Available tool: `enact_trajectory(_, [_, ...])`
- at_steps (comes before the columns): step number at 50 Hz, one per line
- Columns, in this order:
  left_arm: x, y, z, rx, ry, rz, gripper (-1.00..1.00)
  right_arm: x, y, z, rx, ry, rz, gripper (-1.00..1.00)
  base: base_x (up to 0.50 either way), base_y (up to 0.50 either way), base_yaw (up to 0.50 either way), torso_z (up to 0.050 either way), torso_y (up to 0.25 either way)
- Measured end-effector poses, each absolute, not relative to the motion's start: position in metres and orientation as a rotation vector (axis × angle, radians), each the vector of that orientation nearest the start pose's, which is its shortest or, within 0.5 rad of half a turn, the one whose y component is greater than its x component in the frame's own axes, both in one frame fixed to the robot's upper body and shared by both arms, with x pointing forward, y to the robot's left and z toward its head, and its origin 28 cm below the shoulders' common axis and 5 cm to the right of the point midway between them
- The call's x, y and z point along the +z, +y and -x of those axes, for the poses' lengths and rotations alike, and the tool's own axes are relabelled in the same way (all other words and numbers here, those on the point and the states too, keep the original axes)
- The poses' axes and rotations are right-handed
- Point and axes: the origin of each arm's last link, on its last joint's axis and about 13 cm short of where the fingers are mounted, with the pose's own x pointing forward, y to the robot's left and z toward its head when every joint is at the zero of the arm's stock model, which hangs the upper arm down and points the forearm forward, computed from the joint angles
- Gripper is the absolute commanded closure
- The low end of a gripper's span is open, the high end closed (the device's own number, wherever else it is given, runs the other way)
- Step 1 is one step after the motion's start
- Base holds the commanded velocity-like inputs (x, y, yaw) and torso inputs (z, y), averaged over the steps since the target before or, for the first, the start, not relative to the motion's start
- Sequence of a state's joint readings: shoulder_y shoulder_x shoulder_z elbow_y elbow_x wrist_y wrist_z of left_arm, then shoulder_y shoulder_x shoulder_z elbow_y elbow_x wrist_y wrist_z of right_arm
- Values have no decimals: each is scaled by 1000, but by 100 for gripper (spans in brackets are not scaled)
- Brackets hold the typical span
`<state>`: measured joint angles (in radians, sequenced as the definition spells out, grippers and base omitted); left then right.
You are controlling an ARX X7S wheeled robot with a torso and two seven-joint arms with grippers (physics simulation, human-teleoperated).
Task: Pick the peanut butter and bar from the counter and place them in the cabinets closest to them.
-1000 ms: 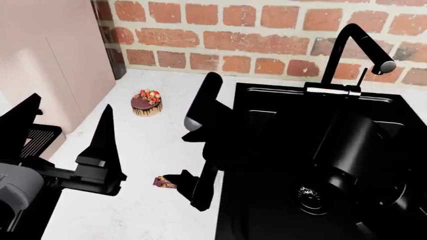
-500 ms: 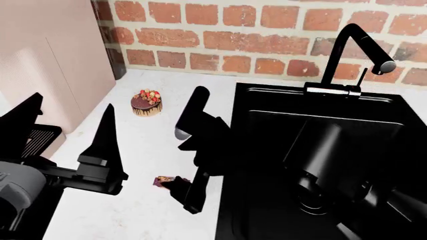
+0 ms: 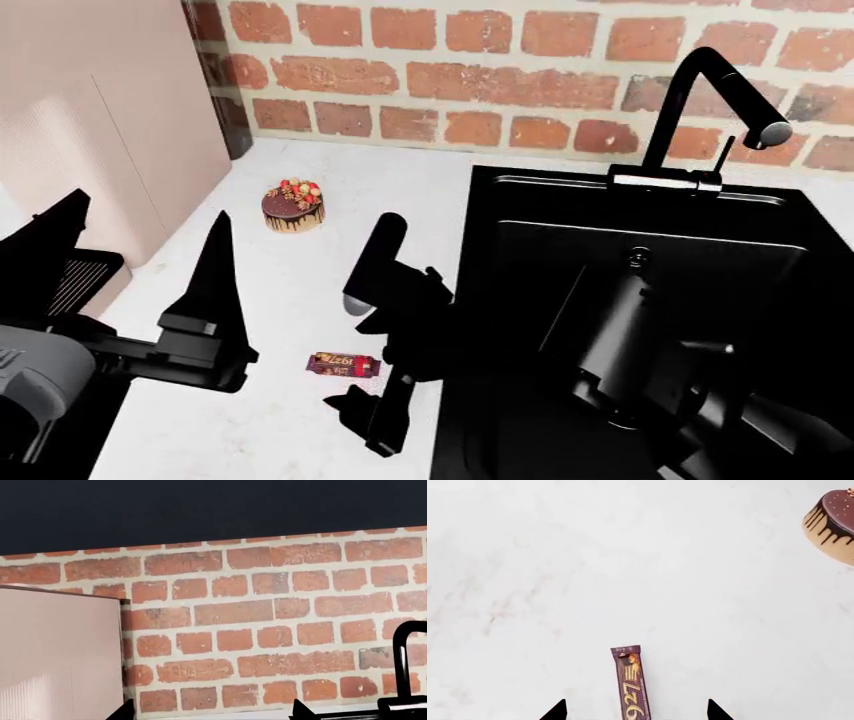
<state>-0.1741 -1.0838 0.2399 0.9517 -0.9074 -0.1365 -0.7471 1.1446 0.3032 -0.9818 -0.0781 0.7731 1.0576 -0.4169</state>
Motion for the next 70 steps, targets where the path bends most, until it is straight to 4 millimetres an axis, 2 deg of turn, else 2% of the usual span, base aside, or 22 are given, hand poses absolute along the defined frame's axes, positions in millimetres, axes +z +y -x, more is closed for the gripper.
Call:
enact_trajectory(21, [215,250,-153,-159,-392,-43,-100,187,-25,-316,1250,514,450,-100,0,1,2,0,0])
enact_trajectory(22, [215,250,-153,-159,-392,-43,-100,187,-25,-316,1251,515,448,100,10,5,4,0,0])
enact_trajectory(37, [215,251,-153,-156,-394,-41,-100,185,-21,-308,1303,531,429,100,1,1,1,0,-3])
enact_trajectory(53, [214,251,-152,-157,-394,-40,-100,191,-31,-303,1230,501,481,100,0,0,0,0,0])
enact_trajectory(70, [215,250,-152,-159,-395,-41,-100,229,-45,-297,1144,319,448,100,0,0,0,0,0])
